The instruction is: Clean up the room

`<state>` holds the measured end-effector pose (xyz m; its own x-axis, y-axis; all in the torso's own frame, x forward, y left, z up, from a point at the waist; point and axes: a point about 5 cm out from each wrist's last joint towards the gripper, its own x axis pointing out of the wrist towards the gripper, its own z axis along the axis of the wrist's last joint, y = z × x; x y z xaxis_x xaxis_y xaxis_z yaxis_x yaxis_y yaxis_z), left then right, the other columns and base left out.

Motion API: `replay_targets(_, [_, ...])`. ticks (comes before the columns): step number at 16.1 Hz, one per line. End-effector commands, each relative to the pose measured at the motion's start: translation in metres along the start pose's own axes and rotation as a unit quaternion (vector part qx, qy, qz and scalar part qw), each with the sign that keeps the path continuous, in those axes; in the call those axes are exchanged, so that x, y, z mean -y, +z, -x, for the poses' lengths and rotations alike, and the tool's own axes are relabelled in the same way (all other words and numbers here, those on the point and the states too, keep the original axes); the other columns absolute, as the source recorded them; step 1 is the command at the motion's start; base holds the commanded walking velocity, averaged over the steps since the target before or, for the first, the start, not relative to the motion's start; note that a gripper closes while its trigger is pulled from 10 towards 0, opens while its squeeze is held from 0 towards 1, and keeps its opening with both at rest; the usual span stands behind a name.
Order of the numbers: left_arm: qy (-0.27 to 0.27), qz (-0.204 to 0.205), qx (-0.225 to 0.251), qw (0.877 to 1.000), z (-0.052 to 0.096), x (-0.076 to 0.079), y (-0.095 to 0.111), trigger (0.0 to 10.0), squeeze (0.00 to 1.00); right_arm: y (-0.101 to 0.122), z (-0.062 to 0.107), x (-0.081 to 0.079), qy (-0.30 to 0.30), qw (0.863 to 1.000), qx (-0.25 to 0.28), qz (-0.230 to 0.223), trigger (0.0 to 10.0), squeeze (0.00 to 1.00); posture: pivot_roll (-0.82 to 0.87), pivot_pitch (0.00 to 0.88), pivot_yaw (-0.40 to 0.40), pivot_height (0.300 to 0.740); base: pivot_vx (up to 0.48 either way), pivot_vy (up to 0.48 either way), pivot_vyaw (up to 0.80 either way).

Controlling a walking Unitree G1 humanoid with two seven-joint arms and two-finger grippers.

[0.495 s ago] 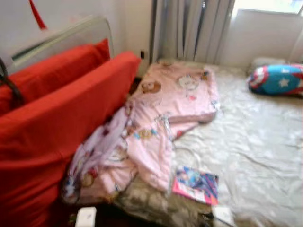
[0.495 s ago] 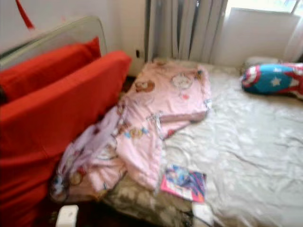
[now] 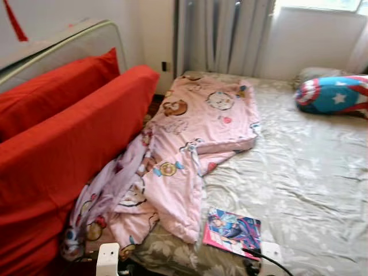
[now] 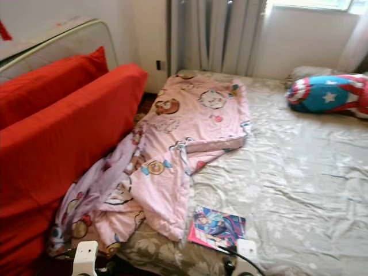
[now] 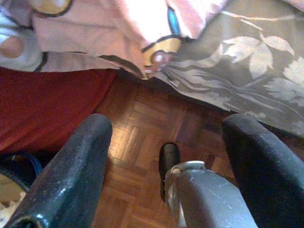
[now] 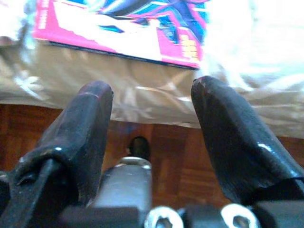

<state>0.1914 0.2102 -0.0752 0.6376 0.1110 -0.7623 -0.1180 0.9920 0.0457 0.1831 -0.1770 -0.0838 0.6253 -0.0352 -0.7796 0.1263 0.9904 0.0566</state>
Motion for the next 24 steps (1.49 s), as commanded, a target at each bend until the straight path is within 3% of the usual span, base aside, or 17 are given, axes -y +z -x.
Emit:
replay_targets(1, [-0.004, 0.008, 0.003, 1.000, -0.001, 0.001, 0.004, 10.0, 0.00, 0.000, 0.001, 0.006, -0.009, 1.000, 0.000, -0.006, 10.0, 0.00, 0.00, 0.000, -0.008, 0.740, 0.000, 0.000, 0.00])
replay_targets(3, [-0.031, 0.024, 0.055, 0.998, -0.006, 0.016, 0.033, 10.0, 0.00, 0.016, -0.003, 0.004, -0.005, 0.999, 0.027, -0.020, 10.0, 0.00, 0.01, 0.000, -0.003, 0.740, 0.000, 0.000, 0.00])
replay_targets(6, [-0.040, 0.037, 0.098, 0.994, -0.008, 0.020, 0.056, 10.0, 0.00, 0.038, -0.005, 0.000, 0.009, 0.997, 0.067, -0.025, 10.0, 0.00, -0.01, 0.000, 0.023, 0.740, 0.000, 0.000, 0.00])
replay_targets(11, [-0.045, 0.055, 0.143, 0.987, -0.007, 0.021, 0.072, 10.0, 0.00, 0.070, -0.005, 0.003, 0.020, 0.989, 0.145, -0.037, 10.0, 0.00, 0.00, 0.000, 0.010, 0.740, 0.000, 0.000, 0.00])
replay_targets(16, [-0.028, 0.080, 0.202, 0.976, -0.003, 0.008, 0.082, 10.0, 0.00, 0.097, -0.002, 0.000, 0.054, 0.976, 0.212, -0.020, 10.0, 0.00, 0.02, 0.000, -0.054, 0.740, 0.000, 0.000, 0.00])
replay_targets(18, [-0.015, 0.083, 0.248, 0.965, 0.002, 0.005, 0.086, 10.0, 0.00, 0.101, -0.001, 0.003, 0.058, 0.973, 0.225, -0.007, 10.0, 0.00, 0.00, 0.000, -0.072, 0.740, 0.000, 0.000, 0.00])
replay_targets(20, [-0.012, 0.075, 0.317, 0.945, 0.011, 0.007, 0.105, 10.0, 0.00, 0.109, 0.003, 0.001, 0.070, 0.963, 0.261, -0.004, 10.0, 0.00, -0.01, 0.000, -0.066, 0.740, 0.000, 0.000, 0.00])
replay_targets(24, [-0.017, 0.061, 0.367, 0.928, 0.022, 0.017, 0.115, 10.0, 0.00, 0.108, 0.007, 0.007, 0.072, 0.955, 0.288, -0.007, 10.0, 0.00, -0.01, 0.000, -0.059, 0.740, 0.000, 0.000, 0.00])
